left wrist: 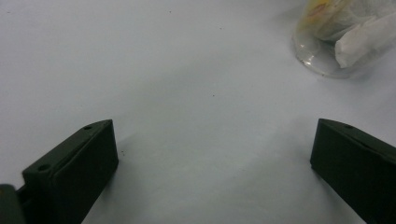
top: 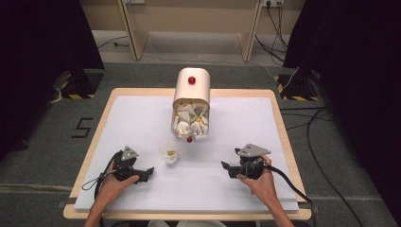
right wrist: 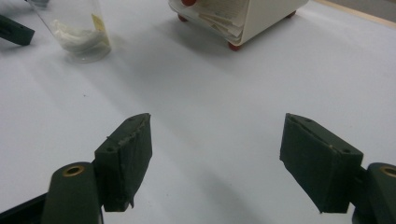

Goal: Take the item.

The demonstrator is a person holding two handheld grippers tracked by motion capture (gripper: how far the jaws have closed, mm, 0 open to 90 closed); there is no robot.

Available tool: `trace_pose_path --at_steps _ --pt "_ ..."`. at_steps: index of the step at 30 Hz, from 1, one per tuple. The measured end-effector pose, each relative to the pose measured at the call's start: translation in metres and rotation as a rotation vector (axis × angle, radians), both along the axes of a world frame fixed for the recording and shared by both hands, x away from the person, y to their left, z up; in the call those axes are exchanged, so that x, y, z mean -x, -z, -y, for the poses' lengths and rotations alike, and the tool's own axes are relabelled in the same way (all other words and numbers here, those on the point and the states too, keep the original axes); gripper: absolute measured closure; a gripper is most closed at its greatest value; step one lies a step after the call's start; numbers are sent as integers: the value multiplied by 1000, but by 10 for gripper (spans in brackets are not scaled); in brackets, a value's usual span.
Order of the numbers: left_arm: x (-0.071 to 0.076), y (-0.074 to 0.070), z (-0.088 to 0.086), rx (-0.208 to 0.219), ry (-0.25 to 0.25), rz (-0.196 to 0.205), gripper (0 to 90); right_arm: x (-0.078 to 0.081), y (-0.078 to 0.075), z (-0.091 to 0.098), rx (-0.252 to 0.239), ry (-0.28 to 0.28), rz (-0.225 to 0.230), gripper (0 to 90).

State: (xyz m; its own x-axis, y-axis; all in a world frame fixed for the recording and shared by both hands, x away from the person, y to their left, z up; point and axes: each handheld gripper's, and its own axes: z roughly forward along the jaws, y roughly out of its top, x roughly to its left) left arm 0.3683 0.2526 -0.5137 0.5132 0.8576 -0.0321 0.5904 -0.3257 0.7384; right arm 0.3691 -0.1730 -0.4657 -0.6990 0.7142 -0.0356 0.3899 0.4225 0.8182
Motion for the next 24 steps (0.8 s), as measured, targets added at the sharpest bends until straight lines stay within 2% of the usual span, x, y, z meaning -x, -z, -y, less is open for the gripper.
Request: trace_pose_path --at_steps 6,8,12,13,14,15,20,24 --pt "0 0 0 0 0 0 0 4 1 0 17 -11 -2 259" --pt "0 0 0 0 0 0 0 5 2 2 2 -11 -11 270" --pt "0 0 0 0 0 0 0 6 6 10 -2 13 -28 266" --pt "0 0 0 0 0 0 0 7 6 11 11 15 -26 260" --pt "0 0 0 0 0 0 0 8 6 12 9 18 -18 267" --pt "0 0 0 -1 0 0 0 9 6 13 -5 17 -26 269" --pt "0 0 0 -1 0 0 0 12 9 20 -10 28 -42 268" --pt "0 0 0 -1 0 0 0 15 11 22 16 24 -40 249"
